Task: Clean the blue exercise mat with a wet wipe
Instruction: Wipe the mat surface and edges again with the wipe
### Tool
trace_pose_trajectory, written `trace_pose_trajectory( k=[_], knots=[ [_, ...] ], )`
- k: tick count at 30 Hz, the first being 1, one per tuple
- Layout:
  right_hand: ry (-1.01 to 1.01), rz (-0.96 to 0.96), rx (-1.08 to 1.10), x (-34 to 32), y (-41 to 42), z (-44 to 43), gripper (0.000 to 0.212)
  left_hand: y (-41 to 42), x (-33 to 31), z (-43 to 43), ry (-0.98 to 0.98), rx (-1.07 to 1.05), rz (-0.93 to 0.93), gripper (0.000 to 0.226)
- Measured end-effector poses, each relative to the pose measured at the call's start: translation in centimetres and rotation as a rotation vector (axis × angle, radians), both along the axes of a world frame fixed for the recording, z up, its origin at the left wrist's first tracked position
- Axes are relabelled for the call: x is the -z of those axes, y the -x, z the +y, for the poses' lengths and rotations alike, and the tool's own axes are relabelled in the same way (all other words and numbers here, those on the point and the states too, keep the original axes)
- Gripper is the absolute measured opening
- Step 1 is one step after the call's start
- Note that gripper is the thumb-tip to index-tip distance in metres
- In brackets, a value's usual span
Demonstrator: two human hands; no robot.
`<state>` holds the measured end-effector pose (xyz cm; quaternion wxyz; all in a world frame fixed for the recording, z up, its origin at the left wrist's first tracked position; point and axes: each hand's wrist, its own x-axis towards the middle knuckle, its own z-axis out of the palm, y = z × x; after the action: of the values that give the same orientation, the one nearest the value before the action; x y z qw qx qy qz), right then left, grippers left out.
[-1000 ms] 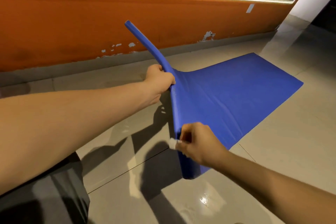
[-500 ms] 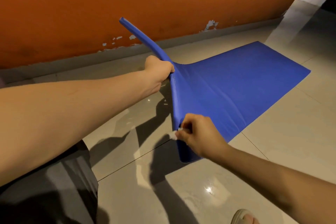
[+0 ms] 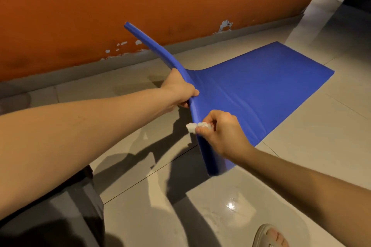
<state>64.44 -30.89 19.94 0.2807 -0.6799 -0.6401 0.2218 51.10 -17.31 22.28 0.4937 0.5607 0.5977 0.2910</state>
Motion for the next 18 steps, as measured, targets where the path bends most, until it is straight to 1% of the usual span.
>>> trace_pose_trajectory(
  k=[2,4,5,7,8,9,11,13,15,16,18],
  knots=[
    [0.007,-0.049,-0.092,0.9,0.8,-2.2,0.019,0.9,0.0,0.8,-0.041,-0.094,-0.002,0.034],
    [0.021,-0.093,-0.160,1.3,1.2,-2.8,0.018,1.6,0.0,0.8,-0.038,-0.137,-0.025,0.028],
    [-0.008,-0.090,-0.158,1.1,1.2,-2.3,0.017,1.6,0.1,0.5,-0.028,-0.120,-0.043,0.034],
    [-0.069,-0.021,-0.067,-0.2,1.1,0.1,0.017,1.2,0.2,-0.7,-0.001,-0.033,-0.071,0.058],
    [-0.069,0.028,-0.013,-1.1,1.0,1.4,0.016,1.0,0.4,-1.0,-0.006,0.014,-0.059,0.067],
    [-0.063,0.069,0.027,-1.9,1.0,2.2,0.016,1.0,0.5,-1.1,-0.026,0.036,-0.049,0.069],
    [-0.064,0.083,0.024,-2.1,1.3,2.2,0.018,1.7,0.3,-0.4,-0.062,0.010,-0.064,0.059],
    [-0.024,0.029,-0.107,-1.3,1.9,-0.3,0.018,3.2,-0.5,0.6,-0.070,-0.049,-0.071,0.053],
    [0.055,-0.023,-0.233,-0.9,2.3,-2.9,0.023,4.6,-1.0,1.3,-0.062,-0.063,-0.066,0.048],
    [0.057,-0.021,-0.235,-1.3,2.2,-3.1,0.023,5.0,-1.1,1.5,-0.055,-0.069,-0.067,0.045],
    [-0.040,-0.001,-0.112,-3.2,1.8,-1.6,0.018,5.4,-1.4,1.7,-0.046,-0.087,-0.075,0.040]
  ],
)
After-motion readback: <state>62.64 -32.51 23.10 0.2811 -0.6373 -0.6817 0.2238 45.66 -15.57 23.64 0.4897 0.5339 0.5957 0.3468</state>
